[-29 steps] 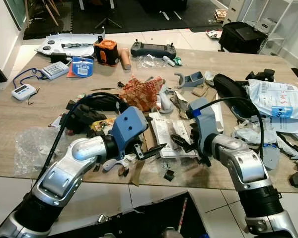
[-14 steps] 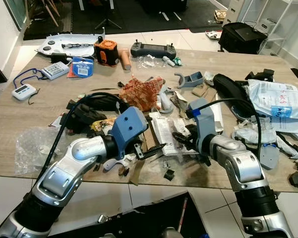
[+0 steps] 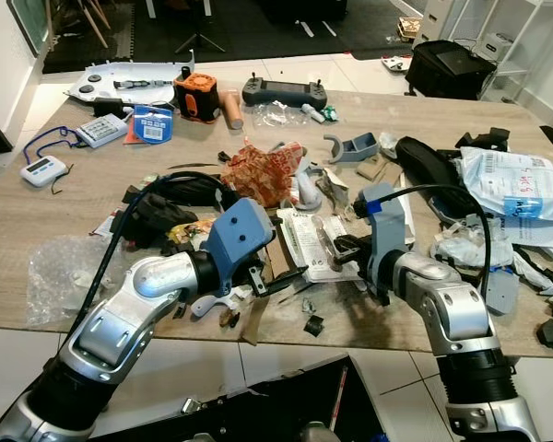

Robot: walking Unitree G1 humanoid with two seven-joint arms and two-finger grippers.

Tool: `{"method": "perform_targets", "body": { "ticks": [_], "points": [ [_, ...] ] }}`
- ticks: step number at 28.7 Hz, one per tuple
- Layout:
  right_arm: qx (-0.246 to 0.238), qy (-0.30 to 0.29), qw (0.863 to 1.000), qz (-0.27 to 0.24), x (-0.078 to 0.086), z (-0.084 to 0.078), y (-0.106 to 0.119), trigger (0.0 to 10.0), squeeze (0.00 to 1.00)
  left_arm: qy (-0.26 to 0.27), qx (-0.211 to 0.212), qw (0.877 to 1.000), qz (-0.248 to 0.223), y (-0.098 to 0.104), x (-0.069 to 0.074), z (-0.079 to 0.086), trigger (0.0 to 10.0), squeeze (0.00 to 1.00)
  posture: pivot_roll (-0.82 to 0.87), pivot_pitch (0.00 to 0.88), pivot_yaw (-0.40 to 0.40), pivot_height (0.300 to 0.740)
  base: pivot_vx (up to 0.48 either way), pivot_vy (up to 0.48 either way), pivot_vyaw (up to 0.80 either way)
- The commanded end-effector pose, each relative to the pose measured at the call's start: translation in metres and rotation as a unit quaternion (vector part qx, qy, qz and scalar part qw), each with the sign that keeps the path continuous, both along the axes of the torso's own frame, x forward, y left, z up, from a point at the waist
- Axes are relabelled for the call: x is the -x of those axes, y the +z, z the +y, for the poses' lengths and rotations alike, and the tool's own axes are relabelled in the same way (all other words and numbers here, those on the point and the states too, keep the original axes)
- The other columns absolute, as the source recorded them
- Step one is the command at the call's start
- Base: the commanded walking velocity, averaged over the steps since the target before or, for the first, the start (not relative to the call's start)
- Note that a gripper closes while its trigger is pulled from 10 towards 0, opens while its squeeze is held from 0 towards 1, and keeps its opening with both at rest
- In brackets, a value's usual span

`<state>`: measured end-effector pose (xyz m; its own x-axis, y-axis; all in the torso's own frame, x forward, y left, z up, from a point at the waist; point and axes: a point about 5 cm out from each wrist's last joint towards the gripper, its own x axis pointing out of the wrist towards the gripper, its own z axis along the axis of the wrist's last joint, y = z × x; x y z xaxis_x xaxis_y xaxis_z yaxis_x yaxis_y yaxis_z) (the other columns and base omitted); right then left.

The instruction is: Picking trash to rubbish bin

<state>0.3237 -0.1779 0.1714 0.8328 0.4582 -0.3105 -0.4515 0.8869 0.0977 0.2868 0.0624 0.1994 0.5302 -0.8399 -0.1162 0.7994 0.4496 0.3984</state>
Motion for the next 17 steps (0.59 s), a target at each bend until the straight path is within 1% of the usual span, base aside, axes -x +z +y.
{"method": "perform_targets", "body": {
  "ticks": [1,3,5,6,7,8,10,11,12,13,15,17],
  "points": [
    [-0.003,-0.013,0.999,0.040,0.003,-0.005,-0.015,0.0,0.00,-0.007,-0.004,1.000,0.004,-0.003,0.001,-0.004,10.0,0.00,0.00,0.172,-0.019,0.740,0.000,0.000,0.00],
    [-0.007,-0.013,0.999,0.038,0.003,-0.006,-0.013,0.0,0.00,-0.006,-0.004,1.000,0.004,-0.002,0.000,-0.004,10.0,0.00,0.00,0.172,-0.020,0.740,0.000,0.000,0.00],
    [-0.026,-0.012,0.999,0.029,0.002,-0.007,-0.007,0.0,0.00,-0.006,-0.003,1.000,0.003,-0.002,0.000,-0.004,10.0,0.00,0.00,0.172,-0.020,0.740,0.000,0.000,0.00],
    [-0.044,-0.010,0.999,0.021,0.001,-0.006,-0.003,0.0,0.00,-0.005,-0.003,1.000,0.002,-0.002,0.000,-0.004,10.0,0.00,0.00,0.172,-0.020,0.740,0.000,0.000,0.00],
    [-0.105,-0.001,0.994,0.003,0.000,-0.004,0.011,0.0,0.00,-0.004,-0.003,1.000,0.002,-0.002,0.000,-0.003,10.0,0.00,0.00,0.172,-0.020,0.740,0.000,0.000,0.00],
    [-0.187,0.015,0.982,-0.025,-0.001,-0.003,0.031,0.0,0.00,-0.003,-0.002,1.000,0.001,-0.001,-0.001,-0.003,10.0,0.00,0.00,0.172,-0.020,0.740,0.000,0.000,0.00],
    [-0.226,0.032,0.972,-0.046,0.000,-0.005,0.045,0.0,0.00,-0.003,-0.002,1.000,0.001,-0.001,-0.001,-0.003,10.0,0.00,0.00,0.172,-0.020,0.740,0.000,0.000,0.00],
    [-0.254,0.050,0.963,-0.068,0.002,-0.008,0.059,0.0,0.00,-0.004,-0.001,1.000,0.001,-0.001,-0.001,-0.003,10.0,0.00,0.00,0.172,-0.020,0.740,0.000,0.000,0.00],
    [-0.254,0.050,0.963,-0.068,0.002,-0.008,0.059,0.0,0.00,-0.004,-0.001,1.000,0.001,-0.001,-0.001,-0.003,10.0,0.00,0.00,0.172,-0.020,0.740,0.000,0.000,0.00],
    [-0.264,0.056,0.960,-0.077,0.002,-0.010,0.064,0.0,0.00,-0.004,-0.001,1.000,0.001,-0.001,-0.001,-0.003,10.0,0.00,0.00,0.172,-0.020,0.740,0.000,0.000,0.00],
    [-0.270,0.056,0.958,-0.081,0.003,-0.011,0.066,0.0,0.00,-0.004,-0.001,1.000,0.001,-0.001,-0.001,-0.003,10.0,0.00,0.00,0.172,-0.020,0.740,0.000,0.000,0.00],
    [-0.263,0.051,0.960,-0.082,0.002,-0.014,0.065,0.0,0.00,-0.004,-0.001,1.000,0.000,-0.001,-0.001,-0.003,10.0,0.00,0.00,0.172,-0.020,0.740,0.000,0.000,0.00]
  ]
}}
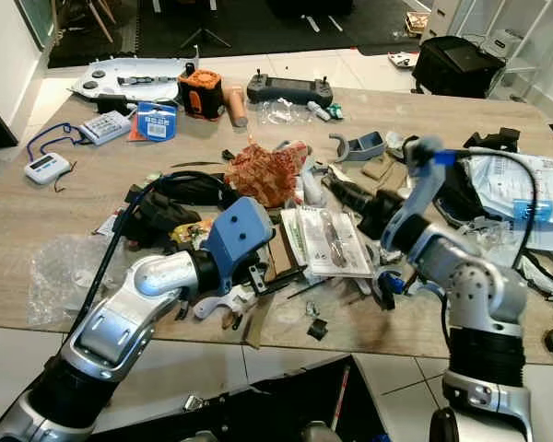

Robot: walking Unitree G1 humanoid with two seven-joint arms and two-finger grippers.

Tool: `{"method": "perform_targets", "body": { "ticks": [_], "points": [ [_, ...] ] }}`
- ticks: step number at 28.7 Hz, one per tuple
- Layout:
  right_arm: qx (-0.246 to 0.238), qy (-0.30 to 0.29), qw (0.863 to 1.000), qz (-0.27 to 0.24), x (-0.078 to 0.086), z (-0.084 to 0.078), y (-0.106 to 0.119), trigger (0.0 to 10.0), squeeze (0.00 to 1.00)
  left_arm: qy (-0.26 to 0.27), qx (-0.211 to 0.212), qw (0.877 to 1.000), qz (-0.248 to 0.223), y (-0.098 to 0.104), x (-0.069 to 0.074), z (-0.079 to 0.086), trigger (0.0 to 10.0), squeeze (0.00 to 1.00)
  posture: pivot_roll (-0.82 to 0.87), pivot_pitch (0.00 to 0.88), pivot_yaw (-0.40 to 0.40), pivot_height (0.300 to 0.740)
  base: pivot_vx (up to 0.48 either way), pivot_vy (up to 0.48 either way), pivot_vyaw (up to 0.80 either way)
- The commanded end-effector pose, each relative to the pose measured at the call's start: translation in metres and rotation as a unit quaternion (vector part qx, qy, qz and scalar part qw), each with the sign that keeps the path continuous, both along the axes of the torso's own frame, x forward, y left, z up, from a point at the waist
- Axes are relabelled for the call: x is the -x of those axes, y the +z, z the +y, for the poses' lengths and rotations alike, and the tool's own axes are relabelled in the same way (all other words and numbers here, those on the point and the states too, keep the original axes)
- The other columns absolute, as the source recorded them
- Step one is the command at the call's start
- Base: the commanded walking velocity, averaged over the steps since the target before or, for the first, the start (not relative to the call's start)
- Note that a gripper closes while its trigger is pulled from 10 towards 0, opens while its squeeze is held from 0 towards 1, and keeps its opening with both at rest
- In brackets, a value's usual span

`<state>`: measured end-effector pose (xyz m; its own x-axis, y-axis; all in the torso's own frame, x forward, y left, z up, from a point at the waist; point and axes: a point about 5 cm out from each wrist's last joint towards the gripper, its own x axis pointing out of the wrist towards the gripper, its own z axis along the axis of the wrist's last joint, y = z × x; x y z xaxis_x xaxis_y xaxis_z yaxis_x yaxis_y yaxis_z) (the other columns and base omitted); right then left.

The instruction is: Picking trash to rubbish bin

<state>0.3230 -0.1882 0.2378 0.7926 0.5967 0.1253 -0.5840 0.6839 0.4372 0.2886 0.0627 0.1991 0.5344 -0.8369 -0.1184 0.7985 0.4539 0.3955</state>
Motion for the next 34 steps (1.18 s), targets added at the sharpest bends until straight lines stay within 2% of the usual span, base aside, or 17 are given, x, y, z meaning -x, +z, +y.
{"method": "perform_targets", "body": {
  "ticks": [1,3,4,5,6,7,8,11,20,25,26,27,28,30,31,32,34],
  "points": [
    [0.017,-0.005,1.000,0.008,0.002,-0.004,-0.004,0.0,0.00,-0.007,-0.001,1.000,-0.002,-0.001,0.001,-0.003,10.0,0.00,0.00,0.172,-0.020,0.740,0.000,0.000,0.00],
    [0.062,-0.027,0.997,0.025,0.000,-0.006,-0.012,0.0,0.00,-0.006,-0.002,1.000,-0.002,-0.001,0.001,-0.003,10.0,0.00,0.00,0.172,-0.020,0.740,0.000,0.000,0.00],
    [0.137,-0.051,0.989,0.017,-0.001,-0.008,-0.018,0.0,0.00,-0.005,-0.003,1.000,-0.002,-0.001,0.001,-0.003,10.0,0.00,0.00,0.172,-0.020,0.740,0.000,0.000,0.00],
    [0.137,-0.051,0.989,0.017,-0.001,-0.008,-0.018,0.0,0.00,-0.005,-0.003,1.000,-0.002,-0.001,0.001,-0.003,10.0,0.00,0.00,0.172,-0.020,0.740,0.000,0.000,0.00],
    [0.247,-0.064,0.967,-0.019,0.000,-0.007,-0.024,10.0,0.83,-0.004,-0.006,1.000,-0.002,-0.002,0.001,-0.003,10.0,0.00,0.00,0.169,-0.017,0.740,0.000,0.000,0.00],
    [0.279,-0.059,0.958,-0.037,0.001,-0.005,-0.025,10.0,0.83,-0.003,-0.008,1.000,-0.002,-0.002,0.000,-0.002,10.0,0.00,0.00,0.169,-0.017,0.740,0.000,0.000,0.00],
    [0.283,-0.034,0.957,-0.055,0.007,0.000,-0.024,10.0,1.00,-0.003,-0.010,1.000,-0.002,-0.002,0.000,-0.002,10.0,0.00,0.00,0.169,-0.017,0.740,0.000,0.000,0.00],
    [0.287,0.006,0.954,-0.081,0.016,0.006,-0.021,10.0,1.00,-0.002,-0.013,1.000,-0.002,-0.003,0.000,0.000,10.0,0.00,0.01,0.167,-0.018,0.740,0.000,0.000,0.00],
    [0.336,0.112,0.921,-0.163,0.051,0.004,-0.006,10.0,1.00,0.020,-0.018,1.000,-0.011,-0.004,-0.003,0.007,10.0,0.00,-0.01,0.161,-0.019,0.740,0.000,0.000,0.00],
    [0.407,0.139,0.879,-0.206,0.059,0.000,-0.013,10.0,1.00,0.019,-0.018,1.000,-0.010,-0.005,-0.003,0.005,10.0,0.00,-0.01,0.162,-0.023,0.740,0.000,0.000,0.00],
    [0.461,0.150,0.848,-0.215,0.060,-0.005,-0.022,10.0,1.00,0.018,-0.020,1.000,-0.008,-0.007,-0.001,0.004,10.0,0.00,-0.01,0.162,-0.023,0.740,0.000,0.000,0.00],
    [0.484,0.152,0.833,-0.220,0.060,-0.007,-0.025,10.0,1.00,0.017,-0.020,1.000,-0.007,-0.008,-0.001,0.003,10.0,0.00,-0.01,0.162,-0.023,0.740,0.000,0.000,0.00],
    [0.484,0.152,0.833,-0.220,0.060,-0.007,-0.025,10.0,1.00,0.017,-0.020,1.000,-0.007,-0.008,-0.001,0.003,10.0,0.00,-0.01,0.162,-0.023,0.740,0.000,0.000,0.00],
    [0.523,0.157,0.807,-0.224,0.060,-0.009,-0.032,10.0,1.00,0.017,-0.021,1.000,-0.007,-0.008,0.000,0.003,10.0,0.00,-0.01,0.162,-0.023,0.740,0.000,0.000,0.00],
    [0.523,0.157,0.807,-0.224,0.060,-0.009,-0.032,10.0,1.00,0.017,-0.021,1.000,-0.007,-0.008,0.000,0.003,10.0,0.00,-0.01,0.162,-0.023,0.740,0.000,0.000,0.00],
    [0.549,0.163,0.787,-0.228,0.060,-0.010,-0.039,10.0,1.00,0.017,-0.021,1.000,-0.006,-0.009,0.001,0.002,10.0,0.00,-0.02,0.155,-0.029,0.740,0.000,0.000,0.00],
    [0.563,0.165,0.777,-0.228,0.060,-0.010,-0.044,10.0,1.00,0.017,-0.021,1.000,-0.006,-0.010,0.001,0.002,10.0,0.00,-0.02,0.155,-0.029,0.740,0.000,0.000,0.00]
  ]
}}
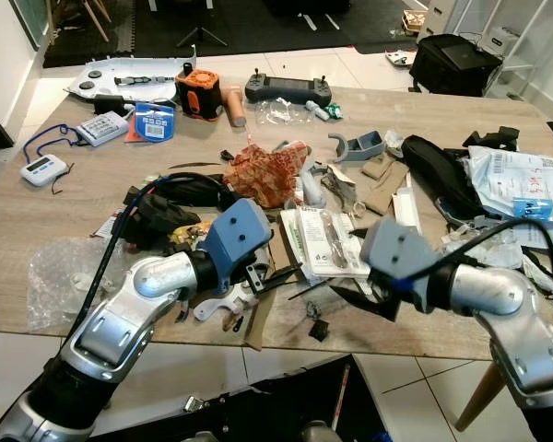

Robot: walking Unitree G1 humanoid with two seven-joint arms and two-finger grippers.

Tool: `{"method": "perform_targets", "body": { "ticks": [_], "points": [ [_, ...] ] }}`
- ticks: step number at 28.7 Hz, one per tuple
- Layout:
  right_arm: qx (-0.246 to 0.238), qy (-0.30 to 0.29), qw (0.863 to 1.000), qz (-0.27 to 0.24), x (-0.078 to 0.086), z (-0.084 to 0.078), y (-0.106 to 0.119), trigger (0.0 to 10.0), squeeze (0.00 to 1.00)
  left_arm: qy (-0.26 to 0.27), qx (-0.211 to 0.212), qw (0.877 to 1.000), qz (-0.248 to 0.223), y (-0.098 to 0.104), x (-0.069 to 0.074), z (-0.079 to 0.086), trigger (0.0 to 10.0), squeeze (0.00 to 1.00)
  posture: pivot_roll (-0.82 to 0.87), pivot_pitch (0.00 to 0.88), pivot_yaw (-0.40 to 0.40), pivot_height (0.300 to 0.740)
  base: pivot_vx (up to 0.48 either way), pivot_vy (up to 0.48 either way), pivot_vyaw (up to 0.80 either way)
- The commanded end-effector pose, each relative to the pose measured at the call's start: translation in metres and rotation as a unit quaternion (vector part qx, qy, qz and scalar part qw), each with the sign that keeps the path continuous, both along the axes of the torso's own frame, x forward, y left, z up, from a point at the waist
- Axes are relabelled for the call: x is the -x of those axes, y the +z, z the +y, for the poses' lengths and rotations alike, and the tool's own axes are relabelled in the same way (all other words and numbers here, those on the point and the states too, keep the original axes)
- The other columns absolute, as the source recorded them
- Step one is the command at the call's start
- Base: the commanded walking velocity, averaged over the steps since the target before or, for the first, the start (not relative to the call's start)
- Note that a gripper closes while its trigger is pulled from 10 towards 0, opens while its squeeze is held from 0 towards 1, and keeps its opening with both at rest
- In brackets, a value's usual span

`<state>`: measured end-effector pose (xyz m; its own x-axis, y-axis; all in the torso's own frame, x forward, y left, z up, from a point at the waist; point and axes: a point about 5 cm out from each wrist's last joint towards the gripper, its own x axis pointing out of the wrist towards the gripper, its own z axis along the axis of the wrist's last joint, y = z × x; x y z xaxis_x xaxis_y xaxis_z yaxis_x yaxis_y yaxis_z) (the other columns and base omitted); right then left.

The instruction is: Picking trash to rubbish bin

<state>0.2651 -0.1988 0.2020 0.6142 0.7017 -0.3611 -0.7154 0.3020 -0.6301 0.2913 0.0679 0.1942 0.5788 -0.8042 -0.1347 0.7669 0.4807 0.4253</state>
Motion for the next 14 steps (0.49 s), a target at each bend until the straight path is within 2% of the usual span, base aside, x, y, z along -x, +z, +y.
{"method": "perform_targets", "body": {
  "ticks": [1,2,4,5,8,14],
  "points": [
    [0.062,-0.003,0.998,-0.017,-0.002,0.001,-0.018,10.0,0.60,-0.006,-0.005,1.000,0.001,-0.004,0.003,-0.003,10.0,0.00,-0.02,0.151,-0.030,0.740,0.000,0.000,0.00],
    [0.078,-0.008,0.997,-0.027,-0.004,0.002,-0.022,10.0,0.60,-0.005,-0.006,1.000,0.000,-0.004,0.003,-0.003,10.0,0.00,-0.02,0.151,-0.030,0.740,0.000,0.000,0.00],
    [0.090,-0.013,0.995,-0.043,-0.007,0.002,-0.026,10.0,0.24,-0.004,-0.006,1.000,-0.002,-0.004,0.002,-0.003,10.0,0.00,-0.02,0.148,-0.031,0.740,0.000,0.000,0.00],
    [0.090,-0.019,0.994,-0.057,-0.010,0.003,-0.027,10.0,0.00,-0.004,-0.005,1.000,-0.003,-0.003,0.002,-0.003,10.0,0.00,-0.02,0.148,-0.031,0.740,0.000,0.000,0.00],
    [0.097,-0.028,0.990,-0.099,-0.018,0.005,-0.030,10.0,0.00,-0.004,-0.005,1.000,-0.006,-0.003,0.002,-0.004,10.0,0.00,-0.02,0.145,-0.033,0.740,0.000,0.000,0.00],
    [0.090,-0.030,0.984,-0.150,-0.024,0.010,-0.032,10.0,0.00,0.000,-0.003,1.000,-0.010,-0.002,0.002,-0.004,10.0,0.00,-0.02,0.143,-0.037,0.740,0.000,0.000,0.00]
  ]
}}
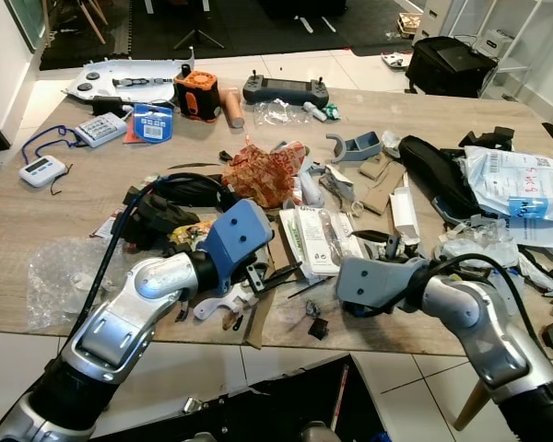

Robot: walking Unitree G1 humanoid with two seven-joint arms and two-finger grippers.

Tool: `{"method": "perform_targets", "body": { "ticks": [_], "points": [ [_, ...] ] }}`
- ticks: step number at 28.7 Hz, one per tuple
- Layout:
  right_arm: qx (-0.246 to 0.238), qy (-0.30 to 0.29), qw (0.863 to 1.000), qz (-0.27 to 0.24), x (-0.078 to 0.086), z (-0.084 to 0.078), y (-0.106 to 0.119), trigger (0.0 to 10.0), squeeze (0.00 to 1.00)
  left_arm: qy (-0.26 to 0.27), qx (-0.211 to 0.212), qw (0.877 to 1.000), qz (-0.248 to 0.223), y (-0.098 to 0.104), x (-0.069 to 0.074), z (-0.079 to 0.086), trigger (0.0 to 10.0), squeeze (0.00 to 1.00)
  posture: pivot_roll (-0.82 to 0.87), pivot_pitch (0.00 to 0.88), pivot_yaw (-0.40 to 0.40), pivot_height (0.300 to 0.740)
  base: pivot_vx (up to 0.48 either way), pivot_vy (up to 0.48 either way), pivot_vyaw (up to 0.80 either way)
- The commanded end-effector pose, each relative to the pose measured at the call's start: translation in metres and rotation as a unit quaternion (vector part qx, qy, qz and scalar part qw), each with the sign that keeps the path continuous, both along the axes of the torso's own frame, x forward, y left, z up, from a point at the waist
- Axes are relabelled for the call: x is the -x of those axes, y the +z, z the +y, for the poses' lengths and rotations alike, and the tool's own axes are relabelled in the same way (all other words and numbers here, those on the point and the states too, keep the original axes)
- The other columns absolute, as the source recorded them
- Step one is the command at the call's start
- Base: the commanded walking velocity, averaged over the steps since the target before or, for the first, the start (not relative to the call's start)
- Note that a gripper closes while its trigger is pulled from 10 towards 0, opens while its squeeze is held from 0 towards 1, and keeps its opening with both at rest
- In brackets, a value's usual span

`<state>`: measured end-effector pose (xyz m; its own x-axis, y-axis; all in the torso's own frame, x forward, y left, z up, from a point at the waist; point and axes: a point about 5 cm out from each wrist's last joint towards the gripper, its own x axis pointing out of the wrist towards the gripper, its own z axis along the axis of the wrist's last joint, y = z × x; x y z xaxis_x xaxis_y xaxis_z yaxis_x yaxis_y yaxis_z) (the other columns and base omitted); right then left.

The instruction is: Picking trash to rubbish bin

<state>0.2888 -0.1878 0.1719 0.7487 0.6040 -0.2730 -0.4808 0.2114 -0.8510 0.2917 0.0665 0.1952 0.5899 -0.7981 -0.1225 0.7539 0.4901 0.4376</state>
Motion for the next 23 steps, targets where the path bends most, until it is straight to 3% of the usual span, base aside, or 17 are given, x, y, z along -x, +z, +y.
{"method": "perform_targets", "body": {
  "ticks": [1,23],
  "points": [
    [0.005,0.001,1.000,-0.004,0.000,-0.001,-0.002,10.0,0.00,-0.006,-0.004,1.000,-0.001,-0.003,0.002,-0.003,10.0,0.00,-0.02,0.143,-0.037,0.740,0.000,0.000,0.00],
    [0.025,-0.005,0.989,-0.146,-0.021,0.010,-0.015,10.0,0.00,-0.008,-0.003,1.000,0.000,-0.003,0.002,-0.005,10.0,0.00,-0.01,0.137,-0.037,0.740,0.000,0.000,0.00]
  ]
}}
